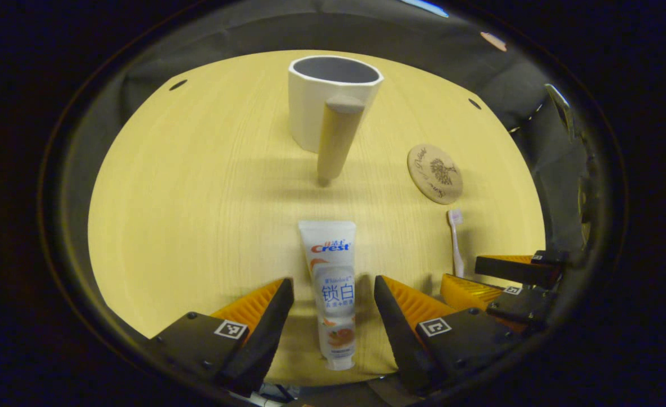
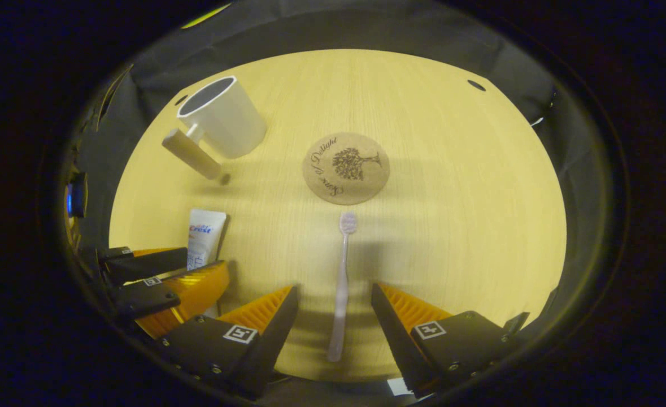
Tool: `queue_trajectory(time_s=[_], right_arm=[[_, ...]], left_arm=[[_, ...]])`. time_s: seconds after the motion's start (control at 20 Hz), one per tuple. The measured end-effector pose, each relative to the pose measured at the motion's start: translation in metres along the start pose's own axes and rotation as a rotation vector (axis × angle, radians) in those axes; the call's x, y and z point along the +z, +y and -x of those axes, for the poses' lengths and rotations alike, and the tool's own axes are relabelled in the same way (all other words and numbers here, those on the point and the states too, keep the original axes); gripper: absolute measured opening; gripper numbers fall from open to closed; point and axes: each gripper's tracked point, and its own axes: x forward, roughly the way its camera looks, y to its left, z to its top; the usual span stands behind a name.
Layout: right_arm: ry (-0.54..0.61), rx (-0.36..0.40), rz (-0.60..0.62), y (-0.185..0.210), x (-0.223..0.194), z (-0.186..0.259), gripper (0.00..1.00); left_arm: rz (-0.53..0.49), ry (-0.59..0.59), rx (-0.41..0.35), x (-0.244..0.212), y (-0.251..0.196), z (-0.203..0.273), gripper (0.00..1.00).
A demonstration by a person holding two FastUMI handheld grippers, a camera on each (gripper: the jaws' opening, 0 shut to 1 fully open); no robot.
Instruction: Put the toothbrush and toothpaste on the desktop into the cup, then pick up the cup and place it on the coaster on the desktop.
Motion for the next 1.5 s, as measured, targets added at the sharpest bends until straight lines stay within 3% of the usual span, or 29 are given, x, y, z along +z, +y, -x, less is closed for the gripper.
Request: queue_trajectory(time_s=[0.15, 0.25, 0.3, 0.4, 0.5, 0.55, 0.6, 0.7, 0.75, 0.8, 0.9, 1.1, 1.5], right_arm=[[0.024, -0.012, 0.008, -0.001, -0.003, -0.005, 0.78], [0.041, -0.022, 0.016, -0.003, -0.005, -0.007, 0.73], [0.050, -0.023, 0.021, -0.002, -0.007, -0.008, 0.65], [0.044, -0.038, 0.032, -0.004, -0.005, -0.011, 0.67], [0.080, -0.035, 0.046, -0.003, -0.011, -0.009, 0.46], [0.078, -0.035, 0.055, -0.004, -0.011, -0.010, 0.47], [0.065, -0.066, 0.054, -0.010, -0.009, -0.007, 0.48], [0.066, -0.050, 0.035, -0.008, -0.010, -0.008, 0.16], [0.061, -0.041, 0.034, -0.009, -0.010, -0.009, 0.16], [0.042, -0.038, 0.017, -0.012, -0.007, -0.011, 0.17], [0.046, -0.016, 0.010, -0.011, -0.008, -0.008, 0.11], [0.020, 0.025, -0.035, -0.010, -0.007, -0.009, 0.06], [-0.078, 0.077, -0.048, -0.006, 0.003, 0.006, 0.06]], left_arm=[[-0.025, 0.004, 0.014, 0.003, 0.003, -0.005, 0.92], [-0.039, 0.009, 0.032, 0.003, 0.005, -0.007, 0.75], [-0.048, 0.013, 0.036, 0.003, 0.005, -0.008, 0.71], [-0.050, 0.016, 0.047, 0.003, 0.006, -0.010, 0.65], [-0.061, 0.013, 0.053, 0.003, 0.007, -0.011, 0.56], [-0.067, 0.010, 0.055, 0.002, 0.007, -0.012, 0.53], [-0.064, -0.001, 0.050, 0.002, 0.004, -0.013, 0.56], [-0.076, -0.001, 0.069, 0.002, 0.007, -0.011, 0.41], [-0.085, -0.005, 0.070, 0.004, 0.006, -0.011, 0.37], [-0.090, -0.006, 0.071, 0.004, 0.007, -0.011, 0.39], [-0.087, -0.017, 0.079, 0.005, 0.008, -0.011, 0.31], [-0.083, -0.046, 0.064, 0.007, 0.007, -0.010, 0.25], [-0.066, -0.204, 0.078, 0.030, 0.016, 0.007, 0.25]])
